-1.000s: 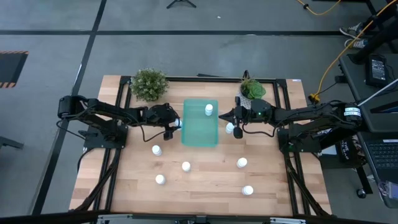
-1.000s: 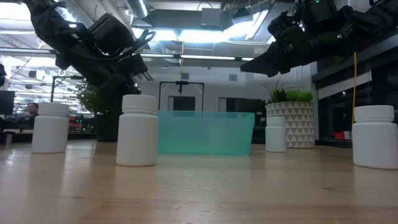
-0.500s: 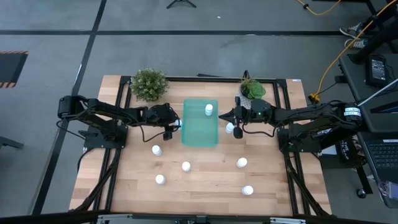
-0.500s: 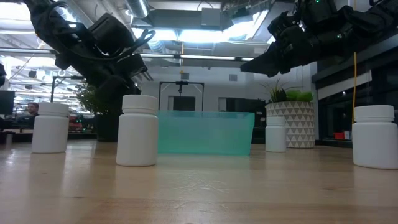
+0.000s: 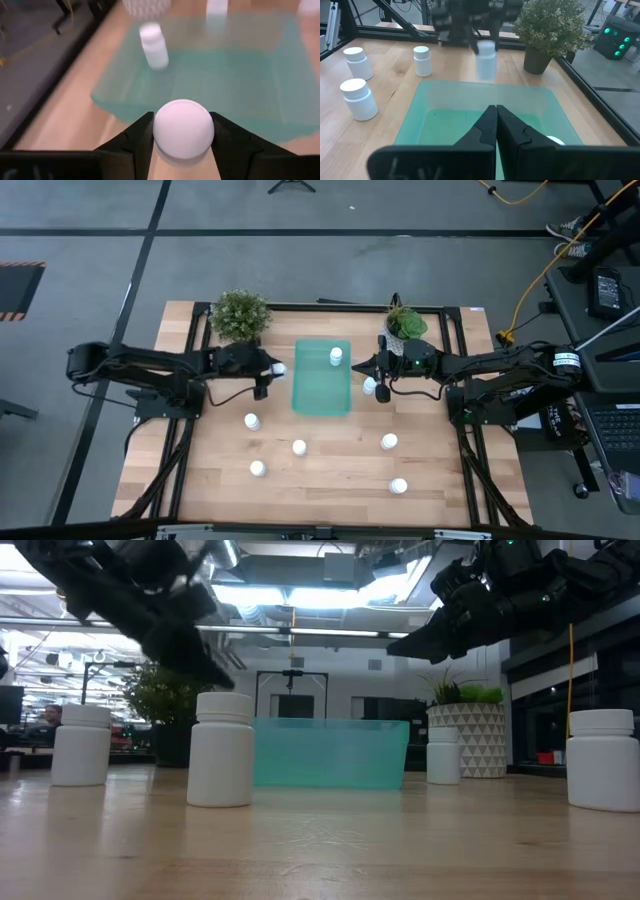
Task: Pick and place pill bottles into a basket
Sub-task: Put the white pill bottle into the green bin
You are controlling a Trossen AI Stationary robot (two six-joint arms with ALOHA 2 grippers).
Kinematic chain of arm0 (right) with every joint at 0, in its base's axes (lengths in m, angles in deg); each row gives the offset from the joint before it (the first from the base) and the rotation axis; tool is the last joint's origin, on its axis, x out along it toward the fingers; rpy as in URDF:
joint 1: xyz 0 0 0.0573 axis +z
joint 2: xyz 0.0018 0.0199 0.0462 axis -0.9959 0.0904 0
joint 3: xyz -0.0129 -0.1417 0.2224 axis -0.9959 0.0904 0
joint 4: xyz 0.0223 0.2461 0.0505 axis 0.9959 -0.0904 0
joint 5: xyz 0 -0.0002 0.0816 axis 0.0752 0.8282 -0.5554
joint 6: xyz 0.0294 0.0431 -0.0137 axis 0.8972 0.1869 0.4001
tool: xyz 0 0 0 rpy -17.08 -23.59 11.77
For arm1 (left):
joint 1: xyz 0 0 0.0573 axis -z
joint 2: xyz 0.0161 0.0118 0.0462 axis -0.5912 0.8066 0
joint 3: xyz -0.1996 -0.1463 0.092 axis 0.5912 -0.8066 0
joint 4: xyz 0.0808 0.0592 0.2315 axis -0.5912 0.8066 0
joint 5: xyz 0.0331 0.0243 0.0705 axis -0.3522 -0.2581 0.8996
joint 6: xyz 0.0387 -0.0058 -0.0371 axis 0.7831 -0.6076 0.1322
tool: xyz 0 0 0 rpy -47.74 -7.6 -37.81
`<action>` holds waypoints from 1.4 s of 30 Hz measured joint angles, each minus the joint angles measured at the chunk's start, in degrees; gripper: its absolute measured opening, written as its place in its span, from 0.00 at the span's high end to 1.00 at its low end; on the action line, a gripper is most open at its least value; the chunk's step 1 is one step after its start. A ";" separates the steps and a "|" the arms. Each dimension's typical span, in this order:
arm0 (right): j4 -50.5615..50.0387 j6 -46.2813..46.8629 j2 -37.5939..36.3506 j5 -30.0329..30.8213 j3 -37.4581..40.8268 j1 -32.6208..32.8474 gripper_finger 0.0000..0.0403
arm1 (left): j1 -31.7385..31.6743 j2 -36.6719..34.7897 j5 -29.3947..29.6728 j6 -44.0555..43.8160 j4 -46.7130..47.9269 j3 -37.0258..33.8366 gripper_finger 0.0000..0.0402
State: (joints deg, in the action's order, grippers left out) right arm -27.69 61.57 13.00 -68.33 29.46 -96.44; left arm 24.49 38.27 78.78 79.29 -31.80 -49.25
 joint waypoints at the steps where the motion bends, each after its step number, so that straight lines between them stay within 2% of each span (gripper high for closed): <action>1: 0.00 0.00 0.00 0.00 0.00 -0.01 0.99 | 0.00 -0.81 -0.02 0.01 -1.42 0.00 0.60; 5: 0.08 -0.02 0.00 0.00 0.00 -0.01 0.99 | 0.00 -1.20 -2.11 1.67 -7.90 0.02 0.60; 10: 0.20 -0.05 0.00 0.00 0.00 0.00 0.99 | -0.02 2.07 -2.92 3.95 -11.27 0.60 0.60; 22: 0.28 -1.09 0.00 0.00 0.00 0.00 0.99 | -0.50 17.20 -5.03 7.99 -12.54 10.12 0.60; 27: 0.26 -1.09 0.00 0.00 0.00 0.00 0.99 | -3.24 23.53 -6.13 8.01 -15.69 10.56 0.60; 34: 0.25 -1.20 0.00 0.02 0.00 -0.01 0.99 | -9.92 28.00 -14.75 5.08 -21.17 10.62 0.60; 42: 0.57 -1.31 0.00 0.07 0.00 -0.41 0.99 | -11.67 30.83 -15.14 6.30 -23.84 10.61 0.60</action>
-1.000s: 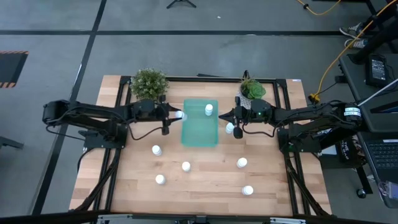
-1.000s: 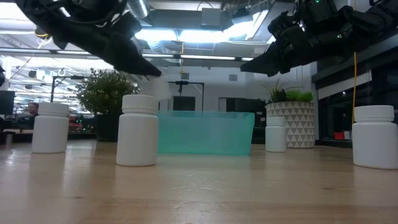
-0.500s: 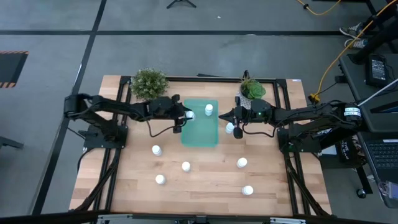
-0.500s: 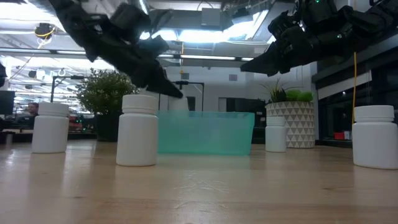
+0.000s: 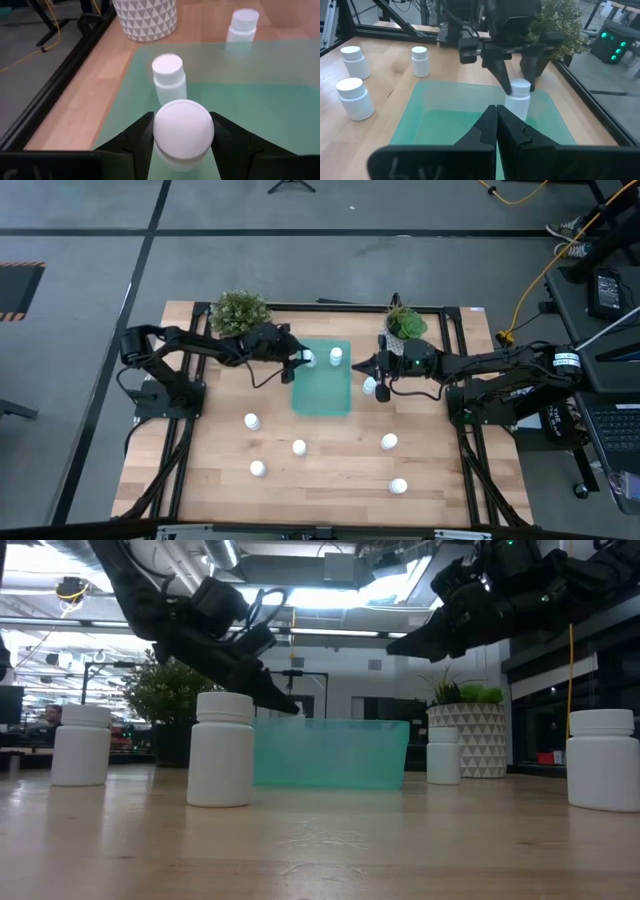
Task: Pick and place pill bottles into a basket
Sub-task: Put the white pill bottle into the green bin
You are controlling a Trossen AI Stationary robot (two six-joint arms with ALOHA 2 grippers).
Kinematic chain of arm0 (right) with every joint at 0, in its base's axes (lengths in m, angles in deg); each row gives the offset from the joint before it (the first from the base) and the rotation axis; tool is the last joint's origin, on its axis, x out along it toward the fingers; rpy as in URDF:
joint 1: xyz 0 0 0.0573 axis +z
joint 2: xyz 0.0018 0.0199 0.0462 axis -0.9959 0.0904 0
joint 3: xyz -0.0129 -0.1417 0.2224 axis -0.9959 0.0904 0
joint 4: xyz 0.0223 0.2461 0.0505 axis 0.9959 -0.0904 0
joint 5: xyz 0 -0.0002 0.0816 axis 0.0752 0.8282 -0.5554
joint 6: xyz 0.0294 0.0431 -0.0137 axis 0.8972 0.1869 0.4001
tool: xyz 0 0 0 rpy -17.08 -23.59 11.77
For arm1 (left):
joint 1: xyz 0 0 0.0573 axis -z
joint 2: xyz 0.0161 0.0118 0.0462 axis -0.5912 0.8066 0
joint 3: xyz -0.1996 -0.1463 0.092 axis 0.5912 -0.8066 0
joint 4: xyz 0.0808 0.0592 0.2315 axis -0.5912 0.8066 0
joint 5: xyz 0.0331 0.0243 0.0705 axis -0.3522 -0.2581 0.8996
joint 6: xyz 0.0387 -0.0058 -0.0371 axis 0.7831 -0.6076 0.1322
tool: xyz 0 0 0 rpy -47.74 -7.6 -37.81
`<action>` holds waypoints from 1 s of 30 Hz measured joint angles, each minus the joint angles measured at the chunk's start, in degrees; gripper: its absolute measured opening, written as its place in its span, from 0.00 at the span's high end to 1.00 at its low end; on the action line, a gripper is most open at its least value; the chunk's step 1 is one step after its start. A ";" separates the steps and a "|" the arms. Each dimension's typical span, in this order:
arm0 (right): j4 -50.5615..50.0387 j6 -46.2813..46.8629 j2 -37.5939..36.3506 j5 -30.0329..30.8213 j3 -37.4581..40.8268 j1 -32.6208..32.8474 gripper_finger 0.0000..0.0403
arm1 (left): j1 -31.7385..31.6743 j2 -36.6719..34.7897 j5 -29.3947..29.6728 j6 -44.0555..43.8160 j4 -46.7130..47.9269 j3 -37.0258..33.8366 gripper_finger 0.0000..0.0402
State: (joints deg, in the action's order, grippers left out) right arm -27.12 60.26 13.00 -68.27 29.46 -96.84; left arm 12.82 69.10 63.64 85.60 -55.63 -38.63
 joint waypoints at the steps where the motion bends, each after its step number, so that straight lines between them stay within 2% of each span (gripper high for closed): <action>1: 0.00 0.02 0.00 0.00 0.00 -0.21 0.99 | 0.00 0.31 0.00 0.05 -0.60 0.13 0.60; 15: -2.97 -0.04 -0.02 -0.02 0.00 -0.57 0.99 | -0.09 10.15 0.35 3.21 4.51 8.27 0.59; 30: -3.43 -0.15 -0.02 0.00 0.00 -0.57 0.99 | -2.51 10.63 0.71 2.83 3.36 8.53 0.60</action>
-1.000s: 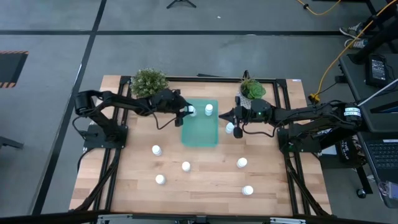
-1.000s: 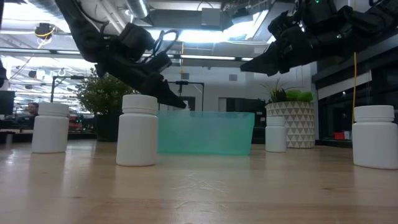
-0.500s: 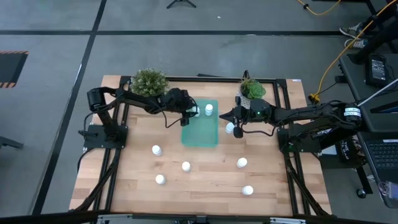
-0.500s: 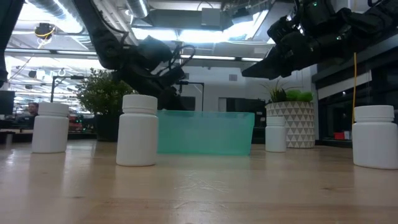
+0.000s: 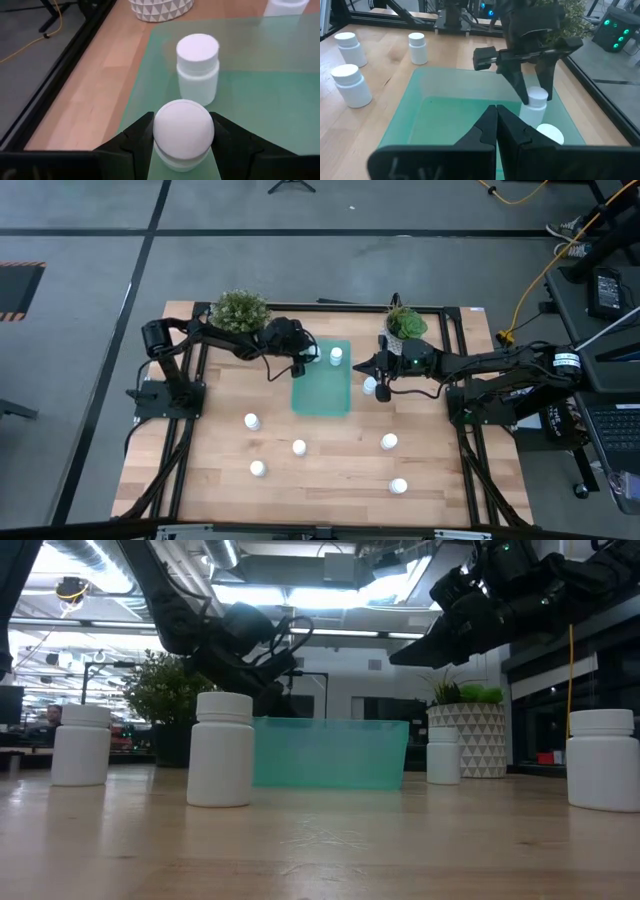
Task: Pick and place pill bottles into a basket
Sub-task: Put the white pill bottle into the green bin
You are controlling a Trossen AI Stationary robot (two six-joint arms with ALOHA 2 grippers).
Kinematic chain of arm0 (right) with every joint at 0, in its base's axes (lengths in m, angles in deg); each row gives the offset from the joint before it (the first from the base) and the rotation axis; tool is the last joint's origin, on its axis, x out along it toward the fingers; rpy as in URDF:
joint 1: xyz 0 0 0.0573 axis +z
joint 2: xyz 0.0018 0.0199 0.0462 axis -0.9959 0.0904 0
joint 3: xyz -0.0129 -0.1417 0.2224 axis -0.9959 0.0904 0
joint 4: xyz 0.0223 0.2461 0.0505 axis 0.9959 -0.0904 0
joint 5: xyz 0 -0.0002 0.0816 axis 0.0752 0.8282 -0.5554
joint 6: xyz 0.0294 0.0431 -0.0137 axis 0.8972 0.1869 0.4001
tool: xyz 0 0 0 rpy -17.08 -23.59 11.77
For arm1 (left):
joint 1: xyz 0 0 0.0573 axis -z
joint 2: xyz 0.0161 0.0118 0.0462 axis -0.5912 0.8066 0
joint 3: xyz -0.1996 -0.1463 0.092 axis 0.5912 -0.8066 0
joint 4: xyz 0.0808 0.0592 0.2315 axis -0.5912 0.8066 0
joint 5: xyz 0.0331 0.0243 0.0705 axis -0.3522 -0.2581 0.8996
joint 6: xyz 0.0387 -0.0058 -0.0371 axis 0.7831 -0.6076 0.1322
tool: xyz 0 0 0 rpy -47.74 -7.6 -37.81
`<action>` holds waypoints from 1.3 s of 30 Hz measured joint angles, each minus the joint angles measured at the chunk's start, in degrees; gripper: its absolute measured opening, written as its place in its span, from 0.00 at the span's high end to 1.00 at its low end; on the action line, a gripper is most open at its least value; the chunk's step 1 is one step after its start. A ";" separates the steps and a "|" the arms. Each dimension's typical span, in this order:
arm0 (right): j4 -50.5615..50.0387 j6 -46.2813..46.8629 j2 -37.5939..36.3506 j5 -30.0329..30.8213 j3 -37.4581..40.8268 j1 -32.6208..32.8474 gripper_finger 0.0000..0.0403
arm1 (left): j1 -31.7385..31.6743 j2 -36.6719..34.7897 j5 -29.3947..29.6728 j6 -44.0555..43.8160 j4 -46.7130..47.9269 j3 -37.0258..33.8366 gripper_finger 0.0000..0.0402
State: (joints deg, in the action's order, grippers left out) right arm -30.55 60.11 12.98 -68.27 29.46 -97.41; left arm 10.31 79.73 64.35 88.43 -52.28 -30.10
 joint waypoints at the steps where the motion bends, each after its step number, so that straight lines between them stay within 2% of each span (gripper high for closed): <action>1: 0.00 0.00 0.00 -0.01 0.00 0.00 0.99 | -0.12 0.00 -0.05 -0.04 0.30 0.00 0.59; 9: -0.10 0.37 0.00 3.49 0.00 0.00 0.99 | -0.07 0.00 -0.12 -0.12 0.36 -0.02 0.58; 31: -0.34 0.42 0.00 3.48 0.00 0.00 0.99 | 0.08 -0.13 -0.01 -0.04 -0.62 -0.04 0.50; 39: -0.35 0.44 0.00 3.48 0.00 0.00 0.99 | 2.87 -5.68 1.61 0.86 0.84 -0.09 0.50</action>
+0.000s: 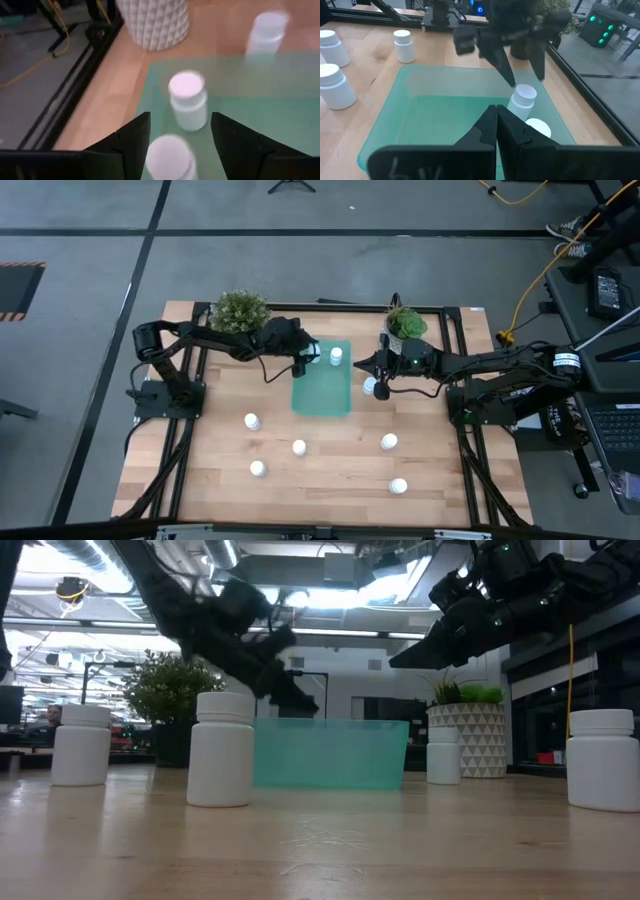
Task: Pick and place pill bottles into a basket
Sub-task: Put the white pill bottle into the green bin
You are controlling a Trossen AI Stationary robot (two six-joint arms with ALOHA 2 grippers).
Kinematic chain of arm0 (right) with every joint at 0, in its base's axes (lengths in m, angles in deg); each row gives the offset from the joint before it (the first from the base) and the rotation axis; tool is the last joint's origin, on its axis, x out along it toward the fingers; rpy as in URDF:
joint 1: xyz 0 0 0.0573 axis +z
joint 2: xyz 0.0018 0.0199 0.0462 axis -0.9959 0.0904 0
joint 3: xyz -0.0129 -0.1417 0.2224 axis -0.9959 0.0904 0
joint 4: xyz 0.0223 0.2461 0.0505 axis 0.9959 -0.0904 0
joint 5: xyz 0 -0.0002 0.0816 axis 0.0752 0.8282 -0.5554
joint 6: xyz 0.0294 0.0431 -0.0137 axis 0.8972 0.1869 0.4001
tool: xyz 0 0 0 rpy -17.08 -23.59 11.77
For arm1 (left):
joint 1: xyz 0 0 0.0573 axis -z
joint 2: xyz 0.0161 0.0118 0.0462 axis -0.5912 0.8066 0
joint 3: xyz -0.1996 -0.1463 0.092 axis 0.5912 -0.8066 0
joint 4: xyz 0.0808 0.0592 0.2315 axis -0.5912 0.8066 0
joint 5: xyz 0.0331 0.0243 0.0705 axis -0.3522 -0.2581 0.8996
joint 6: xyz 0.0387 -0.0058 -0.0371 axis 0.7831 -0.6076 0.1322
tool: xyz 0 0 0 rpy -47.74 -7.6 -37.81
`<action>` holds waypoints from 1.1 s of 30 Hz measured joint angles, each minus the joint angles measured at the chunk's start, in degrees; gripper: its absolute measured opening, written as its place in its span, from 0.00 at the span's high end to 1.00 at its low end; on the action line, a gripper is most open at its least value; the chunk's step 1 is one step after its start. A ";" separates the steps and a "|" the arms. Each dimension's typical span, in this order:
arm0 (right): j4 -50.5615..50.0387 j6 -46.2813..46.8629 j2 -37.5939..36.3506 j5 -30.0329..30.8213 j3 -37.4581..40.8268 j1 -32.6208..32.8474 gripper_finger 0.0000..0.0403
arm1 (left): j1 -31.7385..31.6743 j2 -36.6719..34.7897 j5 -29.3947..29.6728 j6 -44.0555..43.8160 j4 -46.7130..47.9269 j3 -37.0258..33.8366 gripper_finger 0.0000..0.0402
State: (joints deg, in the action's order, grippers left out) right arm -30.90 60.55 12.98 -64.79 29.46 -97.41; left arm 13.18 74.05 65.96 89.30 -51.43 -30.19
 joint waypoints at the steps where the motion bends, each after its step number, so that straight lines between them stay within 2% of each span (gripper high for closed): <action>1: 0.00 0.02 0.00 0.00 0.00 0.00 0.99 | 0.60 -1.39 0.54 0.44 1.11 0.00 0.50; 4: -0.01 0.04 0.00 0.00 0.00 0.00 0.99 | 2.60 -5.93 2.21 1.54 5.44 0.00 0.50; 18: 0.69 0.19 0.00 -0.43 0.00 0.34 0.99 | 11.46 -25.65 1.21 0.65 25.56 -0.78 0.51; 22: 1.55 0.18 0.00 -1.09 0.00 1.29 0.99 | 13.80 -29.30 1.09 -1.77 24.69 -4.79 0.61; 26: 1.39 0.29 0.00 -1.16 0.00 1.97 0.99 | 16.27 -32.92 1.04 -3.79 22.12 -9.13 0.77; 30: 1.06 3.35 0.00 -1.14 0.00 3.08 0.99 | 17.72 -36.10 1.35 -6.26 20.92 -12.62 0.92; 33: 0.34 6.00 0.00 -1.13 0.00 4.30 0.99 | 18.57 -38.05 1.34 -6.56 19.87 -14.48 0.99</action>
State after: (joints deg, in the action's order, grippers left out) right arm -30.57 66.54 12.98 -65.92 29.46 -93.12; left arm 31.75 36.00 67.30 82.74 -31.56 -44.67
